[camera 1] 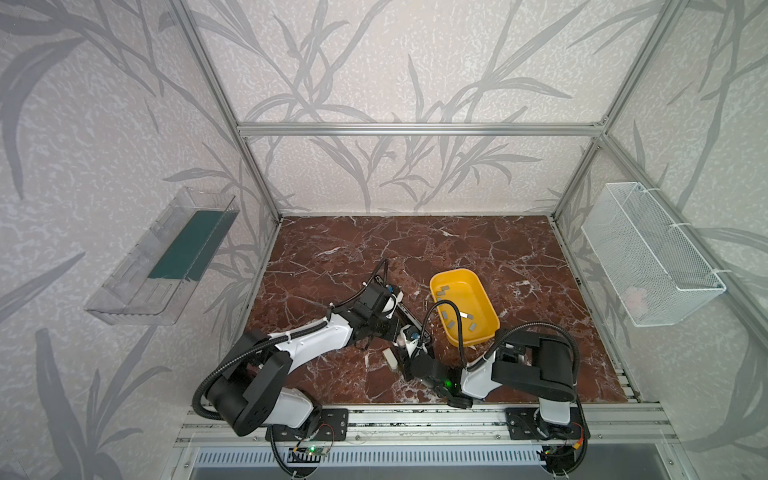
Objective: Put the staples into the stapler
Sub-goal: 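Press the pink stapler's lid down with the right gripper while the left hovers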
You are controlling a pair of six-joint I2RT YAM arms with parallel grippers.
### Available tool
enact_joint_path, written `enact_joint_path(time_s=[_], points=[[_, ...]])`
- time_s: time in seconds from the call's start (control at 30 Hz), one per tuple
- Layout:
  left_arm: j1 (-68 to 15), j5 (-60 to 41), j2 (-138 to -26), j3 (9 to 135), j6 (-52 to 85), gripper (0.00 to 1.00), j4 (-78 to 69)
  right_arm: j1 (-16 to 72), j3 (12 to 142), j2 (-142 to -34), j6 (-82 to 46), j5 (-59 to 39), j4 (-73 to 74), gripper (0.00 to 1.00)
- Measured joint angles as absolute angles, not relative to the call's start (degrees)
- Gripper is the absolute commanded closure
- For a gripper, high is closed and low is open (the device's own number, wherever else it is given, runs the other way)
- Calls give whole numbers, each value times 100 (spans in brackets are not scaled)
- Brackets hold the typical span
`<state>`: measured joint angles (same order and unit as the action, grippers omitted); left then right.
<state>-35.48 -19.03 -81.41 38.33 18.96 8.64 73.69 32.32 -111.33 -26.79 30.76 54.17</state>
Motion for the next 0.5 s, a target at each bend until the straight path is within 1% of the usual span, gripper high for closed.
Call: enact_joint_path(time_s=[0.17,0.37,0.5], points=[[-3553,-1739,-8047,3830,1892,79,958,7369,3109,-11133,-2655,3052,5616,55],[-3553,-1435,-7583,3771,1896,78,943,7369,2961,-11128,-2613,3046,5835,48],[-3553,-1326,-7568,3767,1896,78,947,7371,2886,-11113,-2571,3037,5933,46]])
